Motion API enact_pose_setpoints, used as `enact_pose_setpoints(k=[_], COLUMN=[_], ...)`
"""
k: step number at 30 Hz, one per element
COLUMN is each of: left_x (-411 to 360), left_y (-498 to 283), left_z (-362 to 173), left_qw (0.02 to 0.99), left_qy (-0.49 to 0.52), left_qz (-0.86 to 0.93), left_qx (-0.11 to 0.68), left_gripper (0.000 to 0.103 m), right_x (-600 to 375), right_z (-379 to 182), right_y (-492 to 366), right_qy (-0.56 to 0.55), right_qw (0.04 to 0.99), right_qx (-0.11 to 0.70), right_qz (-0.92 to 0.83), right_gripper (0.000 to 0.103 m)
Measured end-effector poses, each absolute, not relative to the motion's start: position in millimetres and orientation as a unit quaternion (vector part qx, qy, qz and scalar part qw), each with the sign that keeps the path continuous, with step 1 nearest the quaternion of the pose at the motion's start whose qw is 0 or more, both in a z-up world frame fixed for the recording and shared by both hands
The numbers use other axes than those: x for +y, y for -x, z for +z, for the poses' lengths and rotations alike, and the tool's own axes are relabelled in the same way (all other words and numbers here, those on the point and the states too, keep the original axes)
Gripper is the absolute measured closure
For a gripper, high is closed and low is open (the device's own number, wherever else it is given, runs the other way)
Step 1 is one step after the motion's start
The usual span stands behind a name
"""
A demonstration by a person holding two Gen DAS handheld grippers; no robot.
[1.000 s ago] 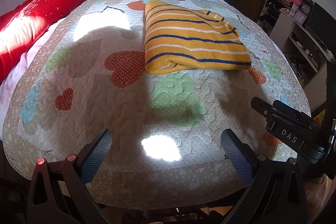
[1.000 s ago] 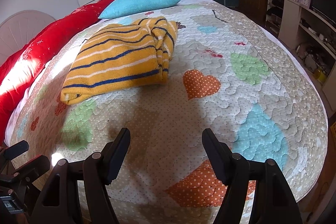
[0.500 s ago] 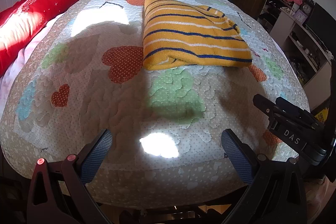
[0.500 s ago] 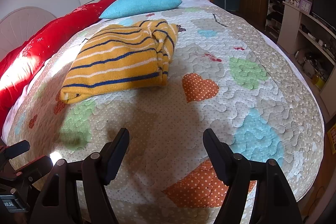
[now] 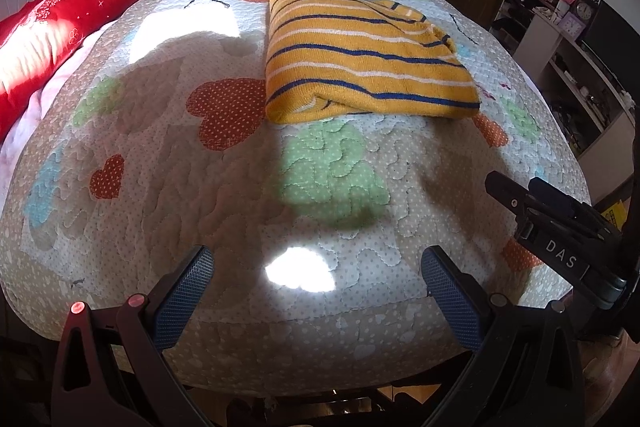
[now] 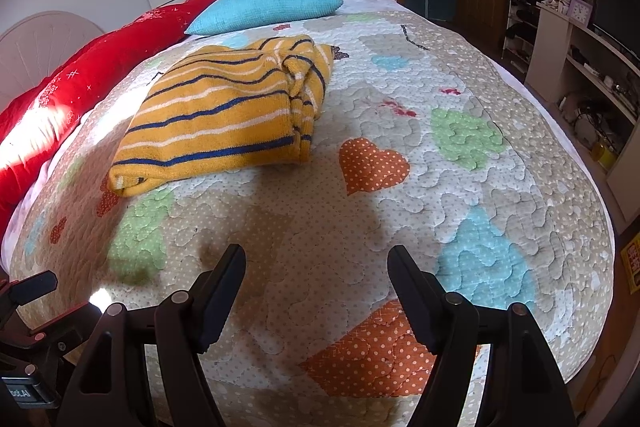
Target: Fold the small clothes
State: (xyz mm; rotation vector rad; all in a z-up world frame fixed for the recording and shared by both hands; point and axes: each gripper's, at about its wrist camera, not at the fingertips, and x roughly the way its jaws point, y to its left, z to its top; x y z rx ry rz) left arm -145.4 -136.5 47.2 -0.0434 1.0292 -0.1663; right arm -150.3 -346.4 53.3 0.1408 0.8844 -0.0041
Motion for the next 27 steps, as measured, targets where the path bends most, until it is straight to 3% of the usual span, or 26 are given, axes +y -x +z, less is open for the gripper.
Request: enact_pose_setpoints(k=[27], left_x=[-134.0], left_y=[145.7], left_z=[38.7], left_qw=[0.861], left_qy=[0.029], left_qz=[-0.079], left_qx=[0.502], left_gripper=[0.000], right_x=[-340.1], right_z=[52.4], right_y=[152.9], right_qy=[-0.040], right_qw=[0.904], right_qx=[0.425], right_qz=[-0.007], right_gripper=[0.023])
